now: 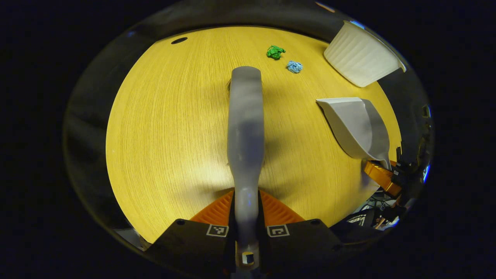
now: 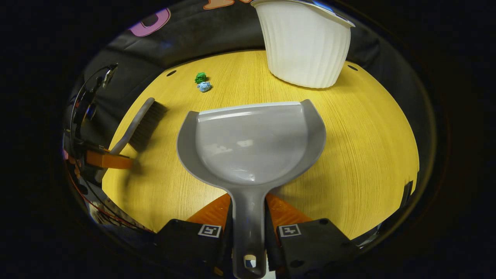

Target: Pick up the small broom and dustpan from the desktop, sweep the trash into the dustpan with the broom, and then empty the trash into the garbage bin.

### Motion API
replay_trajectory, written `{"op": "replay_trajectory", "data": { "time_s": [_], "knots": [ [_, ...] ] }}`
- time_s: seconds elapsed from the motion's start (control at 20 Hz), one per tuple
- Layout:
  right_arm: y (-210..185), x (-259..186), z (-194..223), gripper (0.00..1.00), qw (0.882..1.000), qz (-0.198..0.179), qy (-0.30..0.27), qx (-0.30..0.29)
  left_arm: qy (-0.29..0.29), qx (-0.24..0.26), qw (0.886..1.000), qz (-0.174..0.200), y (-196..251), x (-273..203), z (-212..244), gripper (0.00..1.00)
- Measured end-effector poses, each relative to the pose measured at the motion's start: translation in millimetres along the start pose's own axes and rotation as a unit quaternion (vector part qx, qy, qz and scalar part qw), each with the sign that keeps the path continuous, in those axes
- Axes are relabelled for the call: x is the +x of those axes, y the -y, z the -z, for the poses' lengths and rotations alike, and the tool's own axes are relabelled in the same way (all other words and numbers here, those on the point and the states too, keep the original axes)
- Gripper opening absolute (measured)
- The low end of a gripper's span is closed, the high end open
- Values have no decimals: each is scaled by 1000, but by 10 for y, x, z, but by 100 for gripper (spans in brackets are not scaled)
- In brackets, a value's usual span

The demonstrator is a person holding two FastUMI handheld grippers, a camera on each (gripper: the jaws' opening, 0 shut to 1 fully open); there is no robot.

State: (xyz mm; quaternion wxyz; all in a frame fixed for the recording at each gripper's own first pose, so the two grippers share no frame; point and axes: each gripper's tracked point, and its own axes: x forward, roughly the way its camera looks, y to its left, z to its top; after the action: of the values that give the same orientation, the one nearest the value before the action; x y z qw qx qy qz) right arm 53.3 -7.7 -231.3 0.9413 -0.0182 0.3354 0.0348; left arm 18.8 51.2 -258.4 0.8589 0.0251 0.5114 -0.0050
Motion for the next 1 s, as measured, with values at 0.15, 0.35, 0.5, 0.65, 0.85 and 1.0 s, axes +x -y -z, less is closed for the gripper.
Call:
{"op": "replay_trajectory", "data": {
  "time_s": [0.15, 0.35, 0.5, 0.65, 0.85, 1.0],
  "knots": [
    [-8, -2, 10, 40, 1000, -5, -10, -6, 6, 22, 1000, -4, -100, 31, -201, 21],
    [0, -20, 33, 40, 999, -8, -25, -18, 23, 87, 995, -38, -320, 75, -616, 22],
    [13, -15, 54, 40, 999, -6, -37, -22, 28, 121, 991, -47, -412, 115, -926, 22],
    [12, -13, 69, 40, 999, -3, -43, -27, 36, 158, 985, -57, -487, 173, -1228, 21],
    [12, -37, 94, 39, 998, 4, -50, -28, 41, 223, 971, -71, -547, 321, -1621, 21],
    [12, -33, 114, 39, 998, 7, -59, -34, 46, 274, 958, -72, -483, 418, -1853, 22]
  ]
}}
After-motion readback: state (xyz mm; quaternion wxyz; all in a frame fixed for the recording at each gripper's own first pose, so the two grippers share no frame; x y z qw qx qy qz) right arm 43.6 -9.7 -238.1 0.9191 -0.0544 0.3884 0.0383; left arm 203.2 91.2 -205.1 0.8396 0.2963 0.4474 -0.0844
